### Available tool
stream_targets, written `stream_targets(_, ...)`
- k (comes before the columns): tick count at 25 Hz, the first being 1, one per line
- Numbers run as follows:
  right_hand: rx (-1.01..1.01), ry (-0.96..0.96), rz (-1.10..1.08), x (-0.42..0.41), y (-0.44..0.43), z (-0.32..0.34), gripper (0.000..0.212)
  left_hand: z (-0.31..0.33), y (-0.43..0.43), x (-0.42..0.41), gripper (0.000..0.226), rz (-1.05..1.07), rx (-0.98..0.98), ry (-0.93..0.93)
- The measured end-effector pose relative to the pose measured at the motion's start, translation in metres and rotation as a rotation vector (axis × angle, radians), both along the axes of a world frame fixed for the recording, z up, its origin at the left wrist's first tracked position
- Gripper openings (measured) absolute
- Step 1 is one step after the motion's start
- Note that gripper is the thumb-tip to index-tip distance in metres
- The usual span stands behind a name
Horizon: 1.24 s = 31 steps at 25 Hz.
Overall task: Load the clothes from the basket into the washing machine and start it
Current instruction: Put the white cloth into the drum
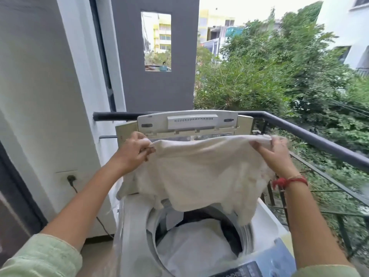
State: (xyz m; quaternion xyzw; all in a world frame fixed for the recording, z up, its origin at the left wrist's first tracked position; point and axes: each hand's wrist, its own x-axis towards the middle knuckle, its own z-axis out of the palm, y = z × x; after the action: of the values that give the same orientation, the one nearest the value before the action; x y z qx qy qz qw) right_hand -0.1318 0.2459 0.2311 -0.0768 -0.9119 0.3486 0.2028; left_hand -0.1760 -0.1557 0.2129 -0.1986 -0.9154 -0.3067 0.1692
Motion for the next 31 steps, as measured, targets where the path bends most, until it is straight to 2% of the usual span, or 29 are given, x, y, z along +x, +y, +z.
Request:
stream_targets(2, 0.025, 0.082, 0.174, -0.012, 0.009, -0.007, 0.038, 0.004, 0.002, -0.003, 0.020, 0.045, 0.212, 0.036)
stream_targets(3, -0.029, 0.061, 0.288, -0.015, 0.012, -0.009, 0.031, 0.007, 0.006, -0.002, 0.019, 0.071, 0.284, 0.020)
stream_targets(6, -0.420, -0.230, 0.658, -0.023, 0.017, -0.019, 0.040, 0.011, 0.016, -0.007, 0.028, 0.042, 0.362, -0.149)
stream_targets(8, -0.551, -0.527, 0.808, -0.027, 0.020, -0.028, 0.053, 0.005, 0.026, -0.009, 0.037, 0.007, 0.412, -0.228)
stream_targets(9, -0.535, -0.645, 0.841, -0.030, 0.021, -0.034, 0.055, -0.002, 0.031, -0.010, 0.039, -0.015, 0.389, -0.249)
stream_targets(10, -0.481, -0.725, 0.830, -0.039, 0.023, -0.046, 0.054, -0.012, 0.034, -0.012, 0.039, -0.038, 0.273, -0.277)
stream_targets(11, -0.368, -0.762, 0.792, -0.047, 0.022, -0.057, 0.050, -0.025, 0.036, -0.015, 0.039, -0.061, 0.060, -0.309)
stream_targets(13, -0.010, -0.654, 0.600, -0.066, 0.016, -0.079, 0.032, -0.056, 0.039, -0.025, 0.041, -0.013, -0.441, -0.376)
stream_targets(14, 0.111, -0.524, 0.482, -0.074, 0.011, -0.091, 0.021, -0.072, 0.039, -0.033, 0.034, 0.044, -0.561, -0.367)
stream_targets(15, 0.144, -0.379, 0.369, -0.080, 0.005, -0.102, 0.014, -0.084, 0.041, -0.040, 0.024, 0.104, -0.568, -0.335)
stream_targets(17, 0.087, -0.070, 0.193, -0.081, -0.006, -0.117, 0.008, -0.097, 0.047, -0.048, 0.013, 0.201, -0.432, -0.217)
stream_targets(18, 0.024, 0.057, 0.172, -0.079, -0.006, -0.120, 0.009, -0.102, 0.053, -0.047, 0.013, 0.216, -0.364, -0.160)
stream_targets(19, -0.025, 0.093, 0.219, -0.074, -0.005, -0.122, 0.010, -0.110, 0.060, -0.042, 0.017, 0.214, -0.331, -0.117)
stream_targets(20, -0.043, 0.015, 0.329, -0.071, -0.001, -0.128, 0.013, -0.122, 0.068, -0.031, 0.020, 0.182, -0.352, -0.125)
stream_targets(21, -0.003, -0.169, 0.484, -0.063, 0.000, -0.133, 0.017, -0.139, 0.078, -0.017, 0.021, 0.113, -0.413, -0.204)
stream_targets(23, 0.303, -0.715, 0.743, -0.046, -0.004, -0.154, 0.019, -0.181, 0.099, 0.021, 0.028, -0.091, -0.688, -0.606)
stream_targets(25, 0.600, -1.104, 0.882, -0.027, -0.016, -0.187, 0.021, -0.219, 0.114, 0.047, 0.045, -0.242, -0.985, -1.045)
stream_targets(26, 0.686, -1.205, 0.924, -0.020, -0.023, -0.207, 0.023, -0.233, 0.121, 0.054, 0.052, -0.263, -1.054, -1.149)
stream_targets(27, 0.714, -1.246, 0.927, -0.013, -0.031, -0.223, 0.023, -0.244, 0.125, 0.057, 0.054, -0.256, -1.035, -1.182)
stream_targets(28, 0.710, -1.252, 0.907, -0.008, -0.038, -0.237, 0.019, -0.249, 0.129, 0.060, 0.056, -0.230, -0.985, -1.193)
stream_targets(31, 0.809, -1.169, 0.803, -0.007, -0.052, -0.267, 0.036, -0.264, 0.131, 0.060, 0.056, -0.164, -0.883, -1.159)
